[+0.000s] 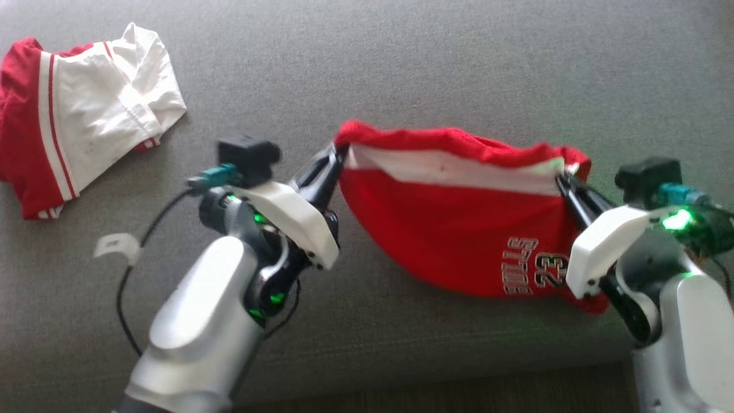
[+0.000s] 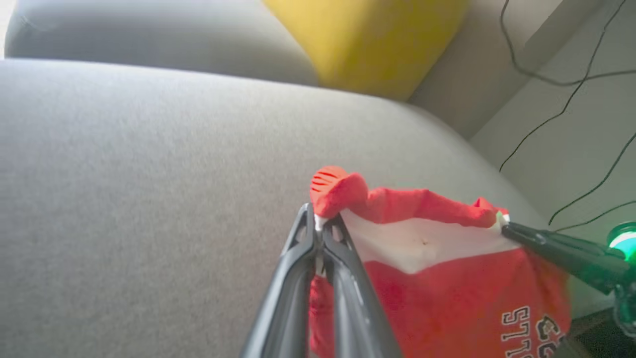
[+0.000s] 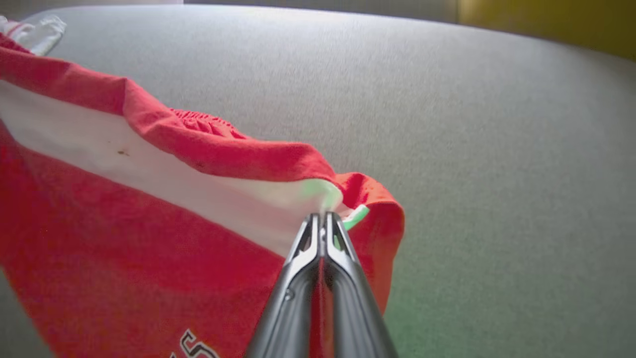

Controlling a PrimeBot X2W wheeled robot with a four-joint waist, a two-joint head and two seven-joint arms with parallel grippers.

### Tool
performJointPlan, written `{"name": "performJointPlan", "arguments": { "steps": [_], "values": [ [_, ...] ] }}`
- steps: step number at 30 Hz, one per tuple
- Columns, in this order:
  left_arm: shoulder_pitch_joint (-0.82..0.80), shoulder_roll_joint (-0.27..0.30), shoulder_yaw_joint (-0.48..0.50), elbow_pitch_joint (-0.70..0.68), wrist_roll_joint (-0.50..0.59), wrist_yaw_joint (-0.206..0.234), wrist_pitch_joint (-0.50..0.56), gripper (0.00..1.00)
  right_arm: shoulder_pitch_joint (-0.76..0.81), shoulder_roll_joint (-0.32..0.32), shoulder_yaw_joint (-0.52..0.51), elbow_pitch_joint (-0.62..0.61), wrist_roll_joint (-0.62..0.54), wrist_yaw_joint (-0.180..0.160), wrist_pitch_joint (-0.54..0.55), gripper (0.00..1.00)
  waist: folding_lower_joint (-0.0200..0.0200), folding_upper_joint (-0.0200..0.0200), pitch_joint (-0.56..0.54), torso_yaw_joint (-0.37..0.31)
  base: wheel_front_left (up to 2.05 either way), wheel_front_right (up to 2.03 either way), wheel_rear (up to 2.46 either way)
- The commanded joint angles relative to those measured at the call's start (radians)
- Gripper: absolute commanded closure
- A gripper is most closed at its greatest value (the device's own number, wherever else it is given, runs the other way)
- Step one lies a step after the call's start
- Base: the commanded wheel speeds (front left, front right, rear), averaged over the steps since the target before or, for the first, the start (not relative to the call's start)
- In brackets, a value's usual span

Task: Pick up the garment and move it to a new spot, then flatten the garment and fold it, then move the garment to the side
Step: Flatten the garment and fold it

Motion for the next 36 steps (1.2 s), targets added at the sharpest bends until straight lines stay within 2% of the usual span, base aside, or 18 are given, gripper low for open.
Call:
{"name": "performJointPlan", "arguments": {
  "steps": [1, 5, 7, 8, 15, 19, 27, 33, 36],
  "values": [
    [-0.011, 0.027, 0.051, -0.064, -0.01, 0.007, -0.018, 1.0, -0.039, -0.013, 0.019, -0.043, 0.002, 0.0, -0.013, 1.0, 0.0, 0.0, -0.007, -0.003, 0.0, 0.0, 0.0],
    [0.063, 0.063, 0.087, -0.168, -0.024, 0.041, -0.035, 1.0, -0.037, -0.007, 0.014, -0.027, 0.016, 0.0, -0.039, 1.0, 0.0, 0.0, -0.012, -0.003, 0.0, 0.0, 0.0],
    [0.117, 0.084, 0.101, -0.214, -0.031, 0.062, -0.037, 1.0, -0.029, 0.0, 0.01, -0.01, 0.035, 0.0, -0.058, 0.45, 0.0, 0.0, -0.012, 0.001, 0.0, 0.0, 0.0],
    [0.144, 0.093, 0.107, -0.233, -0.033, 0.072, -0.038, 1.0, -0.024, 0.004, 0.009, -0.001, 0.047, 0.0, -0.068, 0.0, 0.0, 0.0, -0.011, 0.004, 0.0, 0.0, 0.0],
    [0.289, 0.133, 0.134, -0.301, -0.044, 0.122, -0.058, 1.0, 0.007, 0.019, -0.011, 0.029, 0.16, 0.0, -0.1, 0.0, 0.0, 0.0, -0.005, 0.015, 0.0, 0.0, 0.0],
    [0.316, 0.136, 0.134, -0.316, -0.045, 0.131, -0.066, 1.0, -0.006, 0.02, -0.031, 0.043, 0.245, 0.0, -0.076, 0.0, 0.0, 0.0, -0.007, 0.024, 0.0, 0.0, 0.0],
    [0.311, 0.128, 0.119, -0.312, -0.042, 0.132, -0.066, 1.0, -0.08, 0.021, -0.031, 0.122, 0.41, 0.0, 0.033, 0.0, 0.0, 0.0, -0.01, 0.046, 0.0, 0.0, 0.0],
    [0.296, 0.116, 0.102, -0.291, -0.039, 0.122, -0.074, 1.0, -0.151, 0.0, -0.037, 0.181, 0.454, 0.0, 0.113, 0.0, 0.0, 0.0, -0.008, 0.067, 0.0, 0.0, 0.0],
    [0.292, 0.109, 0.094, -0.282, -0.039, 0.119, -0.078, 1.0, -0.169, -0.014, -0.042, 0.213, 0.445, 0.0, 0.131, 0.11, 0.0, 0.0, -0.007, 0.077, 0.0, 0.0, 0.0]
  ]
}}
